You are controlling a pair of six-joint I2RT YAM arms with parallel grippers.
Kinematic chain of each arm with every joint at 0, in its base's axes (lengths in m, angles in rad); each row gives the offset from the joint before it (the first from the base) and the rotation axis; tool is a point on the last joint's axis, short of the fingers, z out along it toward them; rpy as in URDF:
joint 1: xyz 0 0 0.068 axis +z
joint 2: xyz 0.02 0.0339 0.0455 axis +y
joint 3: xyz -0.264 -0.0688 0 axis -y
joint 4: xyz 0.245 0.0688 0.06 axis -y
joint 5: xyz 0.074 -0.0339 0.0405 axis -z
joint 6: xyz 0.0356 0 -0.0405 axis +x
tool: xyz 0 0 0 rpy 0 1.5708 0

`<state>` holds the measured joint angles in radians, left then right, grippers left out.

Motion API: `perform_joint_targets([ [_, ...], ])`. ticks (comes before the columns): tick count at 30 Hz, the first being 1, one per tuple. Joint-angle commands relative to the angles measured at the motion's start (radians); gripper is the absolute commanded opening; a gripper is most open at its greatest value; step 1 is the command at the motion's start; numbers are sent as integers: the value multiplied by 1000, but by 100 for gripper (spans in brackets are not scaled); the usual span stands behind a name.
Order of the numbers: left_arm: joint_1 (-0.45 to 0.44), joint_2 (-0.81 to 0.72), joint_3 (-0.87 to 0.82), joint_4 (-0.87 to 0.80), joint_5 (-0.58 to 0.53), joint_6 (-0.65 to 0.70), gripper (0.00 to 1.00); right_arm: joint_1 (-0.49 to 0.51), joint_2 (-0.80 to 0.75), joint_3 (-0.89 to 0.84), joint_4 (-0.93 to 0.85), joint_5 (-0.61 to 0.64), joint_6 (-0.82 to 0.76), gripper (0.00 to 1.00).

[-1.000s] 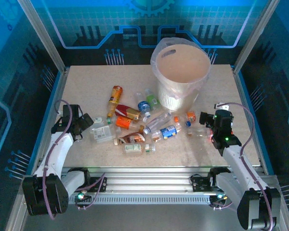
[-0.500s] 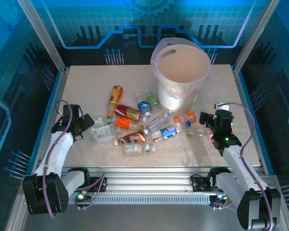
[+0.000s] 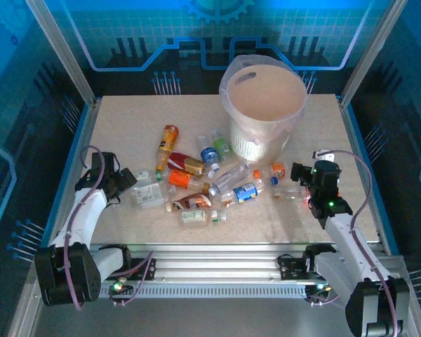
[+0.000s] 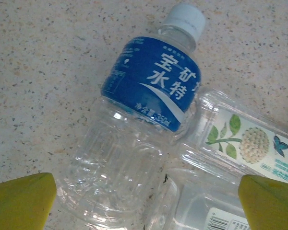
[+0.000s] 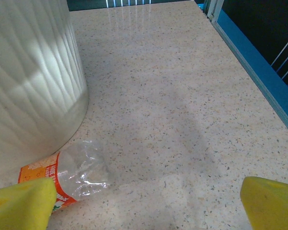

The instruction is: Put the plastic bottles in the bin

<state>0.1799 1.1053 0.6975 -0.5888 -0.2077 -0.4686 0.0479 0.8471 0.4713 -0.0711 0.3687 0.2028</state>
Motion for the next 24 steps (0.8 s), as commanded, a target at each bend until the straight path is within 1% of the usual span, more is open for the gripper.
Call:
perform_joint_targets([
  [1, 32, 23, -13, -26, 10, 4, 99, 16, -9, 8, -5, 30, 6, 100],
  [11, 67, 78, -18, -7, 3, -10, 99, 17, -6, 26, -22, 36, -2, 100],
  [17, 76, 93, -33, 16, 18, -32, 99, 18, -4, 23, -19, 36, 0, 100],
  [24, 90, 99, -41, 16, 11, -48, 99, 21, 0, 20, -10, 35, -3, 100],
])
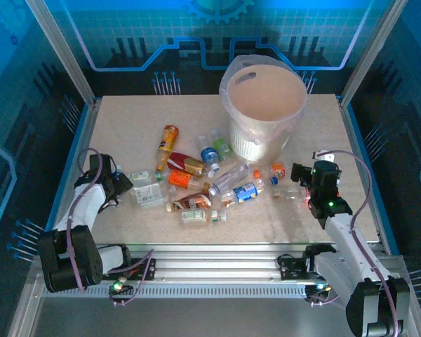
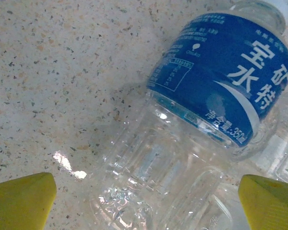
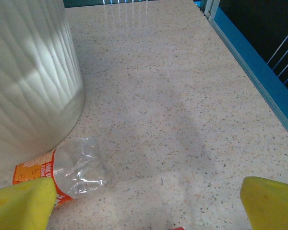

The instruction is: Put the plastic bottles in the bin

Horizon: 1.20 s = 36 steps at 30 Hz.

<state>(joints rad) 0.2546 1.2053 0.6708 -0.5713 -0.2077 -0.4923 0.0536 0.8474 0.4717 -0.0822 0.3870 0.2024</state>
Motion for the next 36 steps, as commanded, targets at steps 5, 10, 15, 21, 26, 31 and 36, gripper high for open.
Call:
perform_joint_targets([
  [5, 35, -1, -23, 8, 16, -38, 99, 16, -3, 22, -4, 15, -3, 100],
  [10, 64, 4, -20, 5, 20, -40, 95, 17, -16, 20, -7, 9, 0, 100],
  [15, 89, 10, -29, 24, 33, -47, 93, 19, -27, 20, -11, 6, 0, 100],
  [21, 119, 50, -34, 63, 57, -54, 95, 23, -30, 19, -10, 1, -1, 100],
  [26, 151, 94, -34, 112, 116, -62, 99, 25, -30, 15, 0, 3, -6, 100],
  [31, 156, 113, -17, 130, 165, -72, 99, 27, -30, 20, -4, 8, -14, 100],
  [36, 155, 71, 9, 82, 177, -75, 99, 28, -24, 22, -3, 9, -15, 100],
])
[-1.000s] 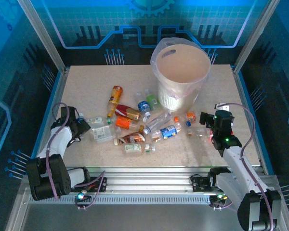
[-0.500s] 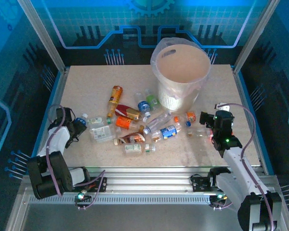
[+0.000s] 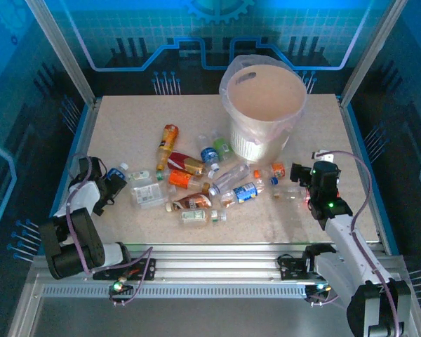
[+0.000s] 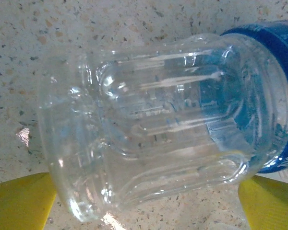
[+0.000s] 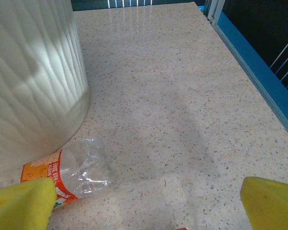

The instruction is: Put the plastic bottles in the bin

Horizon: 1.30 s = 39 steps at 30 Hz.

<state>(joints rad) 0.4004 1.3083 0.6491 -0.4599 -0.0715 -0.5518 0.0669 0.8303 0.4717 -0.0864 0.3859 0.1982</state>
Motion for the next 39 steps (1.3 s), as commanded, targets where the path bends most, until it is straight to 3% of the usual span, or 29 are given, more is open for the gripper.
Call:
perform_joint_targets([
  [1, 10, -47, 41, -54, 41, -10, 99, 15, -4, 24, 1, 10, -11, 100],
  [12, 9, -246, 200, -268, 46, 70, 99, 27, 9, 37, -12, 6, 10, 100],
  [17, 10, -144, 318, -275, 170, 401, 99, 26, 10, 59, -57, 55, 30, 100],
  [22, 10, -29, 415, -317, 47, 646, 99, 25, 28, 84, -80, 75, 43, 100],
  [26, 11, 13, 444, -314, 69, 854, 99, 26, 65, 106, -93, 88, 52, 100],
  [32, 9, 101, 468, -392, 84, 1009, 99, 28, 102, 118, -103, 92, 61, 100],
  [39, 11, 183, 480, -439, 70, 1048, 99, 27, 84, 115, -104, 94, 57, 100],
])
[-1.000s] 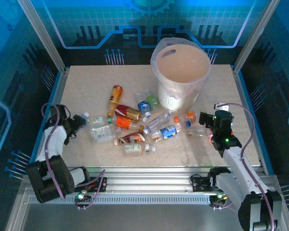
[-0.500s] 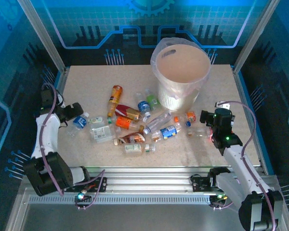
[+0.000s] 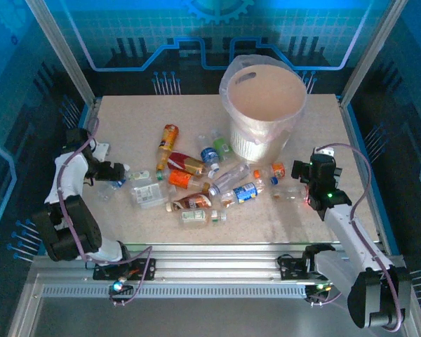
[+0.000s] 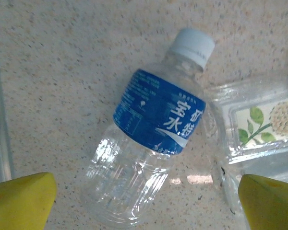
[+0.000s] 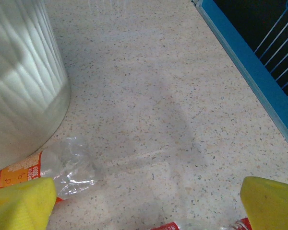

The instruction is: Put the plastic bottles in the bin

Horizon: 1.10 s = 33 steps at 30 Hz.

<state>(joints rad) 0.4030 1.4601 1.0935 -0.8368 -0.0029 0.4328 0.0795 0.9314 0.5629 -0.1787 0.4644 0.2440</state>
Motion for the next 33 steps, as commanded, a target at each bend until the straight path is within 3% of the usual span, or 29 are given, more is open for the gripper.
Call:
perform_joint_targets([
  [1, 7, 47, 39, -74, -8, 67, 99, 15, -19, 22, -10, 15, 11, 100],
  [7, 0, 145, 47, -82, -65, 61, 99, 14, -35, 11, -12, 18, 11, 100],
  [22, -4, 365, 148, -4, -74, 37, 97, 14, -74, -24, 2, 39, 3, 100],
  [26, -3, 418, 180, -17, -83, 22, 88, 15, -75, -26, 4, 42, 0, 100],
  [33, -5, 440, 202, -14, -62, -3, 56, 15, -82, -31, 2, 42, 1, 100],
])
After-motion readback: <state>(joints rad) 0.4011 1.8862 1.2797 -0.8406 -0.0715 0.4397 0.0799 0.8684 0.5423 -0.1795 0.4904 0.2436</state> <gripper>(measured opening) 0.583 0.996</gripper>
